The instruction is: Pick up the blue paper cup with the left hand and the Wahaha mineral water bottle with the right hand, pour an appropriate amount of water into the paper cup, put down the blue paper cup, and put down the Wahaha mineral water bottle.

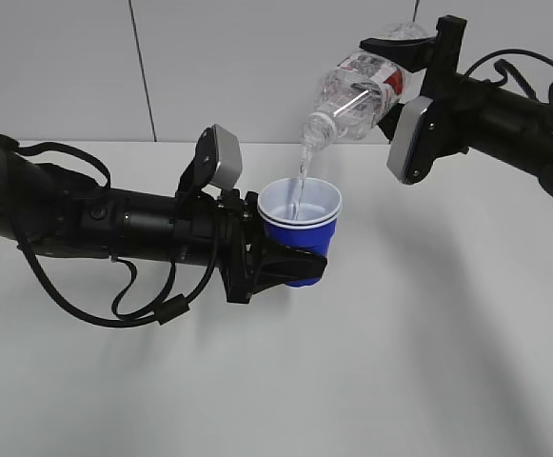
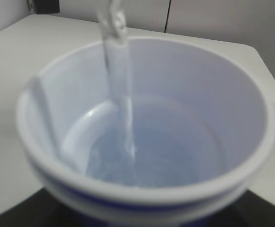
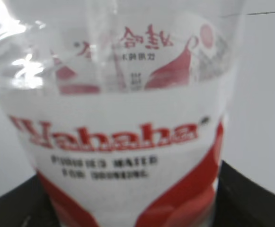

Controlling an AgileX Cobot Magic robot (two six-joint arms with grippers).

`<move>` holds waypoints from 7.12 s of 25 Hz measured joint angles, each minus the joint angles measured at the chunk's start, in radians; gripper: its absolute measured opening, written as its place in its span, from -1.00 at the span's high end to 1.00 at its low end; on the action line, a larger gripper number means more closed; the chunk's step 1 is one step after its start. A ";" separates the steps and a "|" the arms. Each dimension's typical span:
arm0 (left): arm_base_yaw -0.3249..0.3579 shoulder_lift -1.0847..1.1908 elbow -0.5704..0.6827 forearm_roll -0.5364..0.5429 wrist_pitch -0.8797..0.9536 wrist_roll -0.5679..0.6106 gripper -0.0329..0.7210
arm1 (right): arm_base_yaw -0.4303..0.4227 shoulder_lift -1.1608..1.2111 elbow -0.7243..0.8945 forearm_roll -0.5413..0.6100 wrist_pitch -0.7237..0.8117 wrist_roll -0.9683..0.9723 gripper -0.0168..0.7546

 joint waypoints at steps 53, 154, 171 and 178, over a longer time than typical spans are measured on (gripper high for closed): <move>0.000 0.000 0.000 -0.090 0.000 0.004 -0.26 | 0.000 0.000 0.000 0.020 -0.011 0.490 -0.26; 0.241 0.078 0.274 -0.976 -0.081 0.617 -0.24 | -0.089 -0.024 0.368 0.280 -0.067 1.168 -0.26; 0.241 0.208 0.268 -0.983 -0.151 0.622 -0.24 | -0.089 -0.024 0.368 0.231 -0.074 1.166 -0.26; 0.241 0.210 0.268 -0.983 -0.151 0.622 -0.24 | -0.089 -0.024 0.368 0.214 -0.074 1.166 -0.26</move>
